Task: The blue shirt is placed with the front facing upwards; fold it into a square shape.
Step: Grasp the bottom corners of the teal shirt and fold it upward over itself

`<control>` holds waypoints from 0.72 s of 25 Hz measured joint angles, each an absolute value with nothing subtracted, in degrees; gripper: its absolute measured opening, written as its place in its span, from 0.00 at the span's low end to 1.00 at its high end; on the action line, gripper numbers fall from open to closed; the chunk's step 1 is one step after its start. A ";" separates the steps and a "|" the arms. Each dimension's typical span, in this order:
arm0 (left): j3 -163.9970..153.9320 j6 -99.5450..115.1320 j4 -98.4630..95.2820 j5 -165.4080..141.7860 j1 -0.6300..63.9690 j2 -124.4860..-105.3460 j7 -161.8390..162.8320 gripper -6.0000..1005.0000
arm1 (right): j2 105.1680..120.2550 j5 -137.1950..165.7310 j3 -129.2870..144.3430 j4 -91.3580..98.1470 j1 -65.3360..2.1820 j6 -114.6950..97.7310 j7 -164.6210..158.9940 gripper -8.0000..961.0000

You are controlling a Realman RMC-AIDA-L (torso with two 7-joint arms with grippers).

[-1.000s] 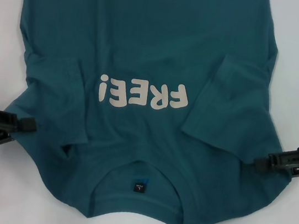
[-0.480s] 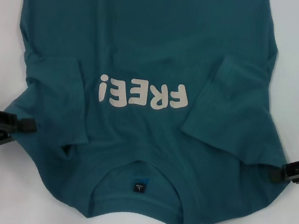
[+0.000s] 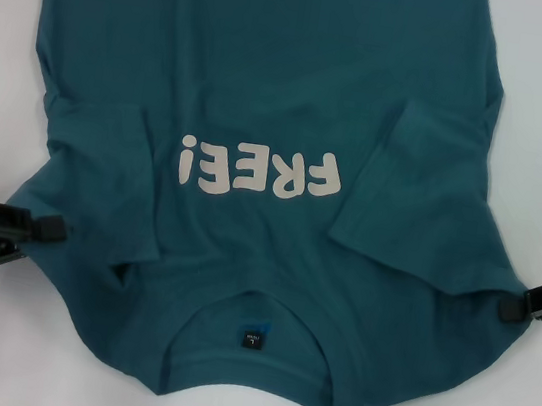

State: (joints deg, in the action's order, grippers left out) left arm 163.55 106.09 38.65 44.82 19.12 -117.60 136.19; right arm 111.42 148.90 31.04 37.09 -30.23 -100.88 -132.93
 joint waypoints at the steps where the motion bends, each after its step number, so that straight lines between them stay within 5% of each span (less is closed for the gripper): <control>1: 163.48 106.09 38.65 44.82 19.12 -117.60 136.06 0.02 | 111.53 148.94 31.03 37.10 -30.23 -100.69 -132.88 0.03; 7: 160.52 107.52 38.75 44.27 18.91 -117.47 133.75 0.02 | 111.29 149.32 31.97 37.09 -30.11 -101.38 -131.84 0.03; 14: 155.54 108.71 38.77 40.08 17.96 -116.56 134.28 0.02 | 108.54 151.08 32.24 37.75 -29.73 -103.81 -131.63 0.03; 18: 155.48 109.03 39.51 37.20 17.58 -116.35 135.00 0.02 | 108.74 151.10 32.48 41.26 -28.50 -107.46 -130.59 0.03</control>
